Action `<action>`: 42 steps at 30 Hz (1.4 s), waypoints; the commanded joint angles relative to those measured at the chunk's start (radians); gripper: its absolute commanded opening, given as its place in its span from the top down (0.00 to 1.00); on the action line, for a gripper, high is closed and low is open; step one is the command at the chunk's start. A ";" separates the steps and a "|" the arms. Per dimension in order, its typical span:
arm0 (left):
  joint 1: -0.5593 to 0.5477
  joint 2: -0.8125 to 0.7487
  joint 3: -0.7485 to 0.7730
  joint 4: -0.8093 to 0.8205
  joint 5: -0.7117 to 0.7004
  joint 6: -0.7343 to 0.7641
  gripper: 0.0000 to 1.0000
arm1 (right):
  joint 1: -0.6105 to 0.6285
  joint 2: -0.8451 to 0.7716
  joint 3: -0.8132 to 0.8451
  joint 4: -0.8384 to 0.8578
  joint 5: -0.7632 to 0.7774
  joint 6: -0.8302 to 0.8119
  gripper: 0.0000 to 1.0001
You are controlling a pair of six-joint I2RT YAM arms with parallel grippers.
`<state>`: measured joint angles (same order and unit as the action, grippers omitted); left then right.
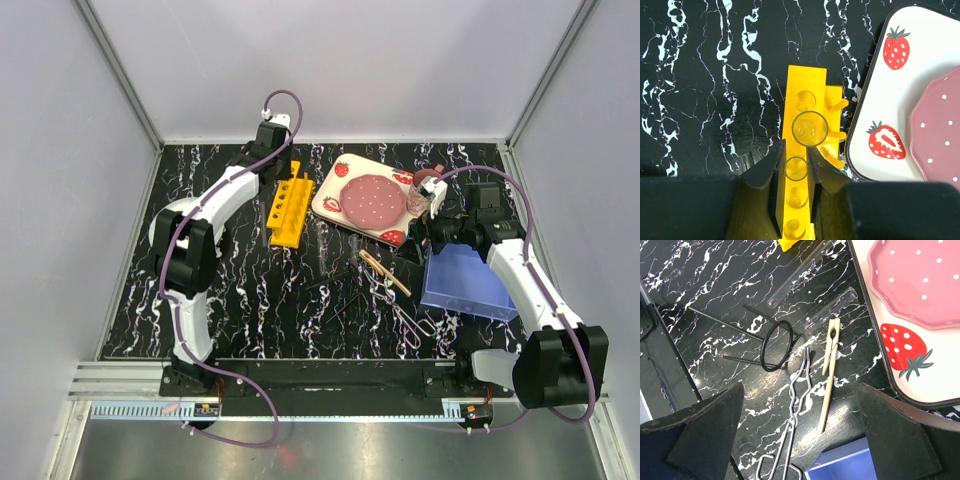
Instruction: Organize the chemistry lab equipment
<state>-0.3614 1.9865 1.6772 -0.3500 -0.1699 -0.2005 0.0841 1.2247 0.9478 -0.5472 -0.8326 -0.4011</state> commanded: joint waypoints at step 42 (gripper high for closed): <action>0.001 -0.363 -0.198 0.094 -0.043 -0.046 0.16 | -0.009 0.010 0.008 -0.016 -0.031 -0.064 0.00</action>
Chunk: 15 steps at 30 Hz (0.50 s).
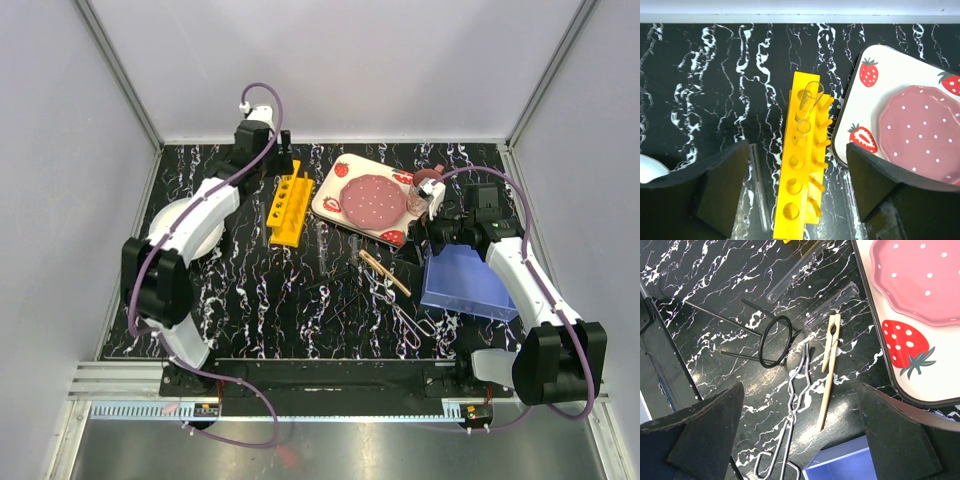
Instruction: Organize the chemistry lab equipment
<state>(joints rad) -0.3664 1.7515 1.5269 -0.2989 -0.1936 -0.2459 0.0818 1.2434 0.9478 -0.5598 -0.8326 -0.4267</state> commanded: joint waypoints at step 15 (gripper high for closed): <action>0.323 -0.334 -0.432 0.052 0.416 -0.219 0.01 | -0.060 -0.015 -0.027 -0.003 -0.099 -0.063 0.00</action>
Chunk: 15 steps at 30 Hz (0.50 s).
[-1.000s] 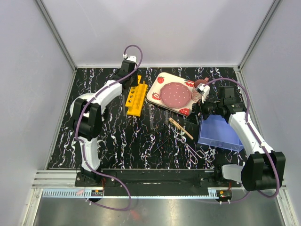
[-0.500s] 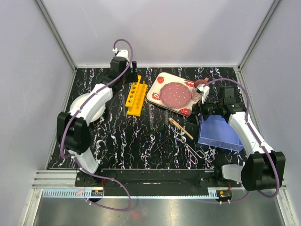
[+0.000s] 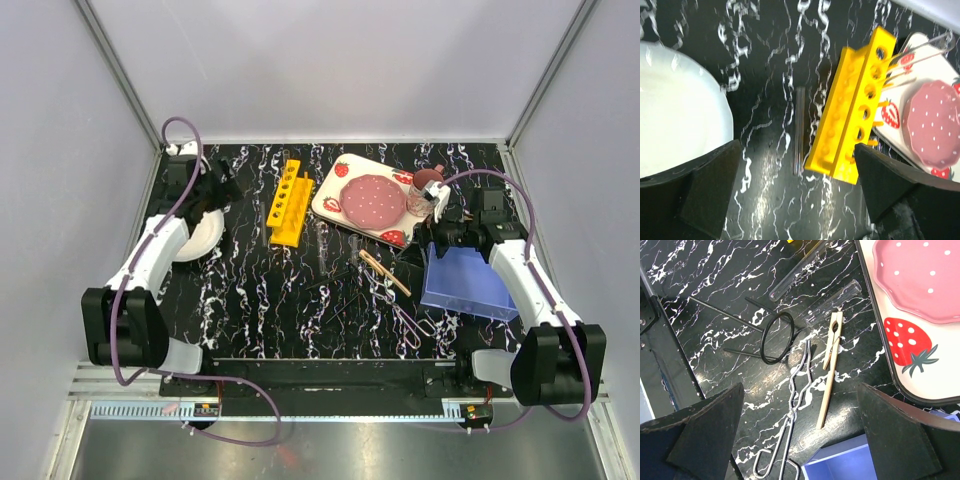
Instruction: Organize the chemistry lab equipment
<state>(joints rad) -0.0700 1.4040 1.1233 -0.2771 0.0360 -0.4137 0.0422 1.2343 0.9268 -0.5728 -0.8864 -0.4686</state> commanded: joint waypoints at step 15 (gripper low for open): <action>0.033 0.418 0.194 -0.161 0.177 0.000 0.25 | -0.080 0.019 -0.008 0.011 -0.069 -0.010 0.01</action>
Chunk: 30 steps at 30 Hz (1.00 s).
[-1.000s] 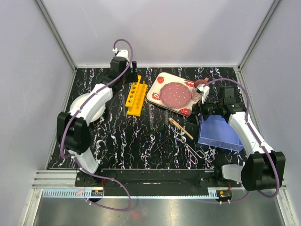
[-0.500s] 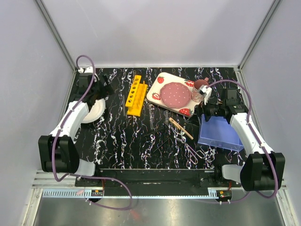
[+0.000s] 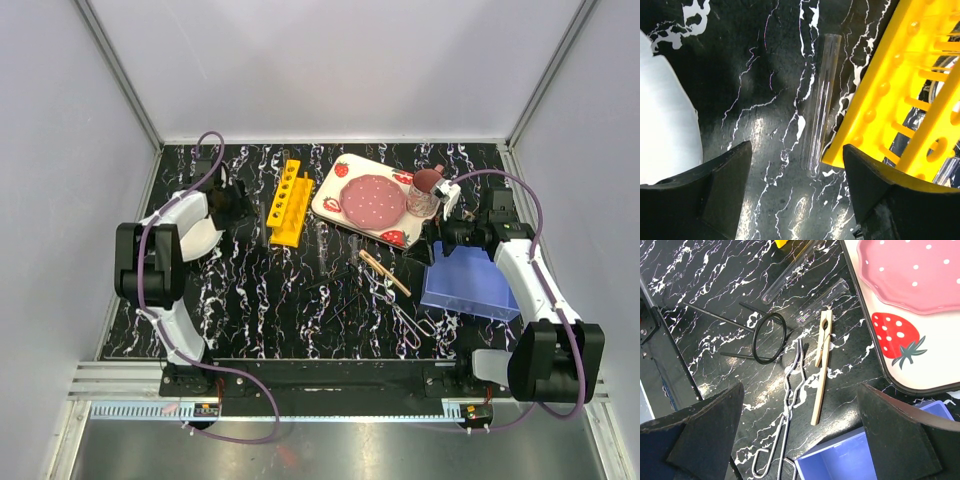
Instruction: Organize the chemistry lab equipment
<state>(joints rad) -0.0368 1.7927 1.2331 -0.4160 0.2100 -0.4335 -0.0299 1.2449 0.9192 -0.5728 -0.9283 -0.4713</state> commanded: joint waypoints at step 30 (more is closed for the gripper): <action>-0.121 0.229 0.190 -0.119 -0.259 0.029 0.33 | -0.011 0.010 0.007 0.010 -0.029 -0.004 0.00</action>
<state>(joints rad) -0.1463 2.0003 1.4014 -0.5301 0.0288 -0.4084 -0.0387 1.2579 0.9169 -0.5728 -0.9302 -0.4713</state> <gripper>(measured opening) 0.685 0.994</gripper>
